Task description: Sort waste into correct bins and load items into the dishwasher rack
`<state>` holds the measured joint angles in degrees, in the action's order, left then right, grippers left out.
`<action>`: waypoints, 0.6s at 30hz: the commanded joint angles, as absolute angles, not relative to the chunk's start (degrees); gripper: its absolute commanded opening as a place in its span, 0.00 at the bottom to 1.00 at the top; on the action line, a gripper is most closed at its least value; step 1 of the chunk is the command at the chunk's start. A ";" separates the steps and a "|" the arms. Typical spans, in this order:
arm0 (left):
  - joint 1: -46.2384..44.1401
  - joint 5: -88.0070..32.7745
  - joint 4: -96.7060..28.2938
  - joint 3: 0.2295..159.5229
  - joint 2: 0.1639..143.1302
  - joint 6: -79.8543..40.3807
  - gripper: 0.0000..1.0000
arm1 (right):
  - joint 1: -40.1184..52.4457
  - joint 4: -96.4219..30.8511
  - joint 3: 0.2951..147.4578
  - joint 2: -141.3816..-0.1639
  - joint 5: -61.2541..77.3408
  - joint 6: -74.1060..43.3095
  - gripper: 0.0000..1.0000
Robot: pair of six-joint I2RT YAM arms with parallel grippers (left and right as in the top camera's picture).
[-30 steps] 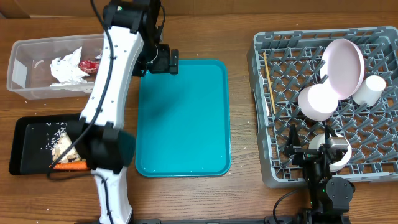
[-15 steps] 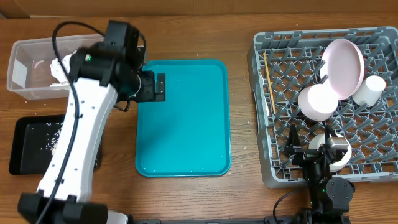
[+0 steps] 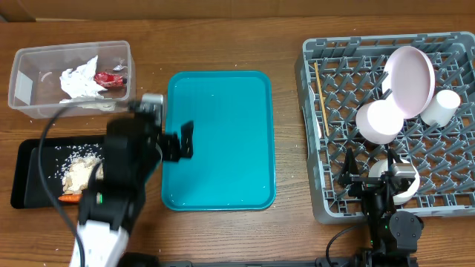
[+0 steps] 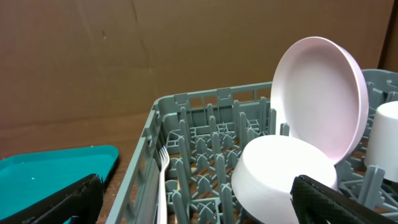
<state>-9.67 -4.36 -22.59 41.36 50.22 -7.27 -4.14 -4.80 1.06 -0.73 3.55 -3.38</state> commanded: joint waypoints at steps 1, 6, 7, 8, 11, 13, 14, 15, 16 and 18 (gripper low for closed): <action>-7.42 -4.51 -17.67 31.24 41.39 -5.17 1.00 | -4.54 -4.56 0.45 -0.16 3.73 -3.16 1.00; -3.64 -4.51 -9.72 18.52 27.75 -5.17 1.00 | -4.54 -4.56 0.45 -0.16 3.75 -3.16 1.00; -3.03 -4.51 -8.36 16.67 25.23 -5.17 1.00 | -4.54 -4.56 0.45 -0.16 3.75 -3.16 1.00; -2.50 -4.54 -7.29 15.07 22.85 -5.21 1.00 | -4.54 -4.56 0.45 -0.16 3.75 -3.16 1.00; -0.97 -4.69 -6.35 11.42 15.90 -5.37 1.00 | -4.54 -4.56 0.45 -0.16 3.75 -3.16 1.00; 0.19 -5.50 -6.00 9.37 11.64 -5.34 1.00 | -4.54 -4.56 0.45 -0.16 3.73 -3.18 1.00; 0.89 -5.98 -5.56 8.45 9.78 -5.34 1.00 | -4.54 -4.56 0.45 -0.16 3.75 -3.16 1.00; 1.72 -6.59 -4.97 7.46 7.90 -5.34 1.00 | -4.54 -4.56 0.45 -0.16 3.75 -3.16 1.00; 2.50 -7.27 -4.23 6.59 6.44 -5.34 1.00 | -4.54 -4.56 0.45 -0.16 3.75 -3.16 1.00; 4.05 -8.21 -2.50 4.84 3.81 -5.39 1.00 | -4.54 -4.56 0.45 -0.16 3.73 -3.16 1.00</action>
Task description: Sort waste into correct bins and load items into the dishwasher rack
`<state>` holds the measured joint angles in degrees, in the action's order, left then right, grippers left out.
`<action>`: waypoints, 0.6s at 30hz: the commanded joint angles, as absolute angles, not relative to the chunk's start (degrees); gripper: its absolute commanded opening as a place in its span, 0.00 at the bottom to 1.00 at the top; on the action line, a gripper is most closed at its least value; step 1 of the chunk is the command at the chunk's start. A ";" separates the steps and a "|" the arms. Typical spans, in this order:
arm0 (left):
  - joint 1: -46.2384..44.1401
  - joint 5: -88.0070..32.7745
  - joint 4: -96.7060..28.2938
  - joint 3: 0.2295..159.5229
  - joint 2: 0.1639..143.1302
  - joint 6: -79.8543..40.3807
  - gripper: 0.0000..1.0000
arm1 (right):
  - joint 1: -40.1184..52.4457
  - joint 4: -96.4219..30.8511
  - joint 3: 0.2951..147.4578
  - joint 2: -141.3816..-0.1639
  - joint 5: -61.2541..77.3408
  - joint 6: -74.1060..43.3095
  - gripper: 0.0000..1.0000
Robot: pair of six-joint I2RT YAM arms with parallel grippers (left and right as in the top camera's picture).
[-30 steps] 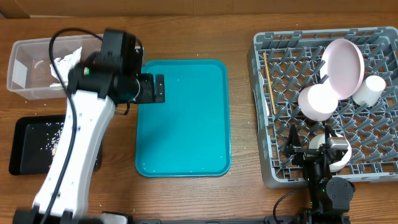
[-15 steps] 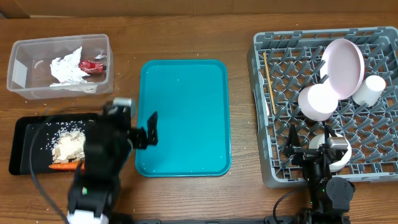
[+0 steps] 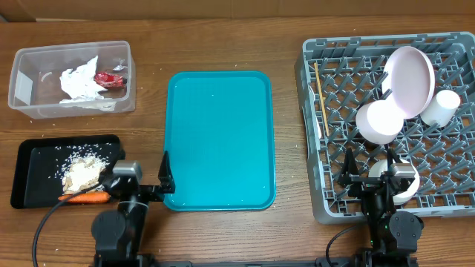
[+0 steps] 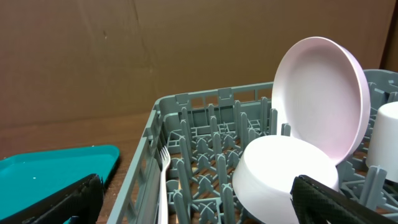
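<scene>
The clear waste bin (image 3: pixel 22 89) at the far left holds crumpled paper (image 3: pixel 80 80) and a red wrapper (image 3: pixel 109 77). The black tray (image 3: pixel 33 159) below it carries rice, food scraps (image 3: pixel 80 174) and a carrot piece (image 3: pixel 87 198). The grey dishwasher rack (image 3: pixel 312 133) on the right holds a pink plate (image 3: pixel 412 78), a white bowl (image 3: pixel 377 122), a white cup (image 3: pixel 444 104), chopsticks (image 3: pixel 320 96) and a fork (image 4: pixel 163 180). My left gripper (image 3: pixel 145 184) sits low at the near table edge, open and empty. My right gripper (image 4: pixel 199 205) is open and empty over the rack's near side.
An empty teal tray (image 3: pixel 219 141) lies in the middle of the wooden table. The left arm's base and cable sit at the near edge beside the black tray. The rack's upright tines stand all round the right gripper.
My left arm was raised over the gap between the black tray and the teal tray; now it is drawn back low at the near table edge. The right arm and all objects are unchanged.
</scene>
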<state>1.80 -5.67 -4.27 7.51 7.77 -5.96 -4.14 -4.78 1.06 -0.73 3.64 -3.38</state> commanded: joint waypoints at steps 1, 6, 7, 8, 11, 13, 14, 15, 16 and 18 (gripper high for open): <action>4.84 -8.62 -1.78 4.03 2.55 -5.34 1.00 | -4.54 -4.56 0.45 -0.16 3.73 -3.16 1.00; 7.92 -9.37 1.67 0.25 0.16 -6.85 1.00 | -4.54 -4.56 0.45 -0.16 3.75 -3.16 1.00; 8.21 -9.23 1.28 0.27 0.16 -6.85 1.00 | -4.54 -4.56 0.45 -0.16 3.75 -3.16 1.00; 8.45 -9.23 1.30 0.27 0.16 -6.85 1.00 | -4.54 -4.56 0.45 -0.16 3.73 -3.16 1.00; 8.71 -8.49 0.95 0.27 0.16 -6.76 1.00 | -4.54 -4.56 0.45 -0.16 3.73 -3.16 1.00; 8.71 -8.36 -0.78 0.27 0.16 -5.72 1.00 | -4.54 -4.56 0.45 -0.16 3.73 -3.16 1.00; 8.71 -8.38 -2.37 0.27 0.16 -5.04 1.00 | -4.54 -4.56 0.45 -0.16 3.73 -3.16 1.00; 8.71 -8.21 -4.05 0.27 0.16 -4.69 1.00 | -4.54 -4.56 0.45 -0.16 3.73 -3.16 1.00; 8.67 -8.49 -3.75 0.27 0.19 -4.69 1.00 | -4.54 -4.56 0.45 -0.16 3.73 -3.18 1.00; 8.56 -8.51 -3.64 0.27 0.19 -4.71 1.00 | -4.54 -4.56 0.45 -0.16 3.75 -3.16 1.00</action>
